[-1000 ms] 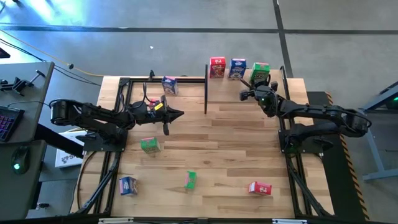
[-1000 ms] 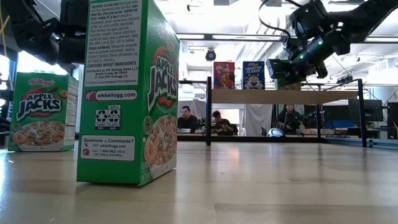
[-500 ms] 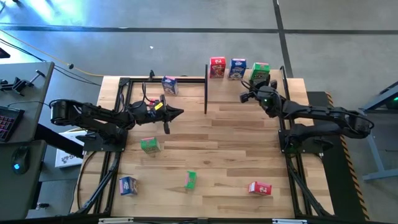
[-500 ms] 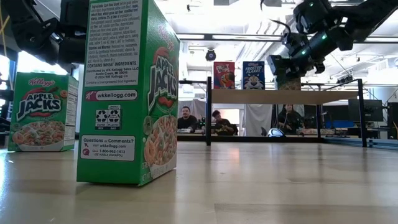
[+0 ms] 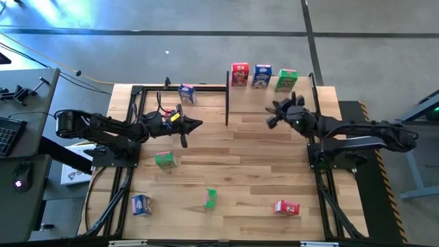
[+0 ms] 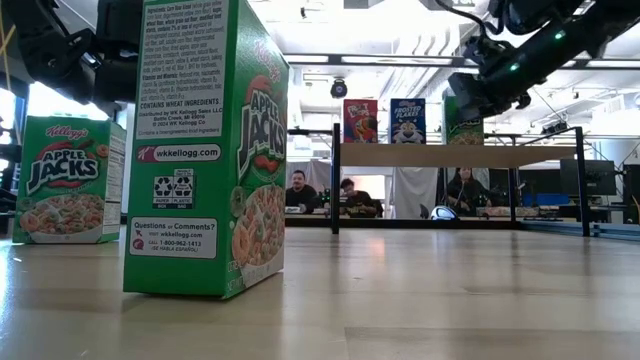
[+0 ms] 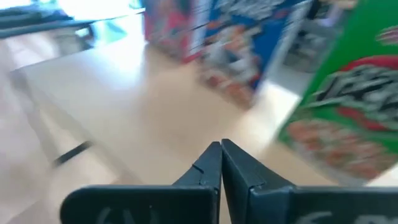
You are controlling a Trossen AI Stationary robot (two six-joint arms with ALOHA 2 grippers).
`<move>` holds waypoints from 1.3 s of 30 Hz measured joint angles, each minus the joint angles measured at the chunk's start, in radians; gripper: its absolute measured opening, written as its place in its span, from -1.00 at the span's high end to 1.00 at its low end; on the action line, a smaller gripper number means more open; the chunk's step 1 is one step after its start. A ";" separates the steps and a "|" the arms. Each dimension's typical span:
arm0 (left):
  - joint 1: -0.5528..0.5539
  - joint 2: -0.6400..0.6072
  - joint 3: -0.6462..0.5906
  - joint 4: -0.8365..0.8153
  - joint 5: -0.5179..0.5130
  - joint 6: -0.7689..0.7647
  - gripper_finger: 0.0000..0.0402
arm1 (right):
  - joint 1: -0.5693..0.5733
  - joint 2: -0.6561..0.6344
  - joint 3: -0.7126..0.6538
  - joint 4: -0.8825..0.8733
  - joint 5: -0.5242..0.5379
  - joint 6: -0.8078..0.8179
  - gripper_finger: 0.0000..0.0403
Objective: Stack cereal on shelf
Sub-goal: Adjust the green cereal box next to the blue cereal box
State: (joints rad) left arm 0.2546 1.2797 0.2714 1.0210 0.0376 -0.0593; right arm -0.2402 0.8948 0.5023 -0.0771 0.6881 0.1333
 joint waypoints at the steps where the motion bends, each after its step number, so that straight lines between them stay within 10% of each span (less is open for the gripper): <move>1: 0.000 0.000 0.000 0.000 0.000 0.000 1.00 | 0.018 0.000 0.000 -0.007 -0.009 0.008 1.00; 15: -0.032 0.000 0.017 -0.014 0.002 -0.045 1.00 | 0.164 -0.092 -0.046 -0.007 0.070 0.049 1.00; 25: -0.040 0.000 0.017 -0.015 -0.021 -0.052 1.00 | -0.025 -0.107 -0.012 -0.078 0.173 0.096 1.00; 39: -0.039 0.000 0.017 -0.018 -0.050 -0.035 1.00 | -0.272 0.054 -0.013 0.122 -0.020 -0.055 1.00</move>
State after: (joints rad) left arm 0.2157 1.2797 0.2882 1.0035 -0.0124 -0.0940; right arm -0.5125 0.9490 0.4892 0.0446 0.6683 0.0783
